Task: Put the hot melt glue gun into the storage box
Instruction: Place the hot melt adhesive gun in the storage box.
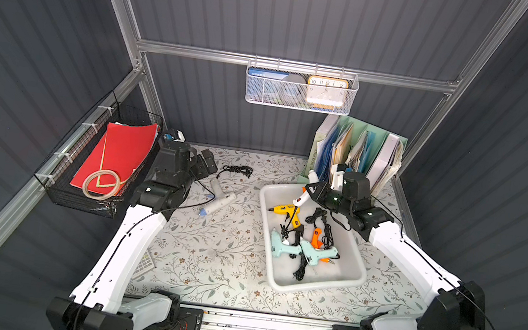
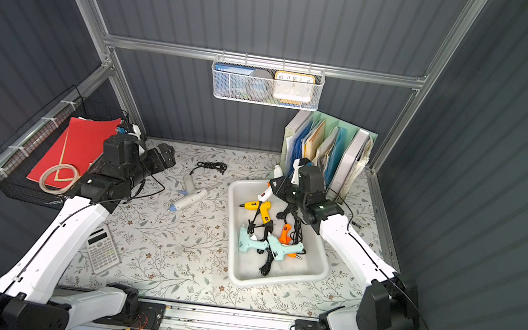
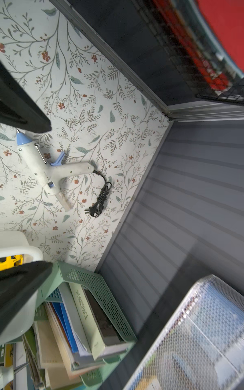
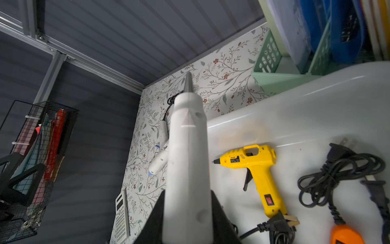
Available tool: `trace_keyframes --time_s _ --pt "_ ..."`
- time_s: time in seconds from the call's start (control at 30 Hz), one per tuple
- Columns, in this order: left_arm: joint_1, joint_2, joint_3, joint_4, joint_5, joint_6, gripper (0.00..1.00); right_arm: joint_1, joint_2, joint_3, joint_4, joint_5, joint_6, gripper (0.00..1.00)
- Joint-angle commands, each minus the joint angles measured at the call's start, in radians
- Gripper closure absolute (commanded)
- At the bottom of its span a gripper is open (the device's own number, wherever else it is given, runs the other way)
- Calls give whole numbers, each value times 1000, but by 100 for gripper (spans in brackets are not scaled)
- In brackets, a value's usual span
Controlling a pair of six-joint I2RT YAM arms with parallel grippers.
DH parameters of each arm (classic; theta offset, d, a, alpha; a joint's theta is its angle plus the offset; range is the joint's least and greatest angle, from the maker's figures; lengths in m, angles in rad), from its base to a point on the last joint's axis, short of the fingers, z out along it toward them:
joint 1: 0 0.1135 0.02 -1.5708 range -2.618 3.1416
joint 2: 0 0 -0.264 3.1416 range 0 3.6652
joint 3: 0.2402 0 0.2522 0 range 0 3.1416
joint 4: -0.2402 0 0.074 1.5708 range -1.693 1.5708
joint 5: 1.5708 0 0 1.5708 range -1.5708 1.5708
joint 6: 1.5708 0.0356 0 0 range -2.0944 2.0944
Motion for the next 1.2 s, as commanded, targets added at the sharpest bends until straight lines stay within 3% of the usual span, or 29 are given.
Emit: trace_keyframes --time_s 0.0,0.23,0.43,0.63,0.8,1.03,1.17 --pt "17 81 51 -148 22 -4 0 1 46 9 -32 21 -7 100" --pt "102 241 59 -246 176 7 0 0 119 -51 -71 63 -37 98" --pt "146 361 40 -226 199 -14 0 1 187 -56 -119 130 -85 78" --pt "148 476 44 -169 214 -45 0 2 210 -58 -163 218 -115 50" --pt "148 556 55 -130 230 -57 0 1 179 -56 -198 282 -147 37" --pt "148 613 76 -99 207 -102 6 2 73 -55 -237 355 -194 30" --pt "148 644 89 -60 194 -140 7 6 -25 -56 -252 400 -234 22"
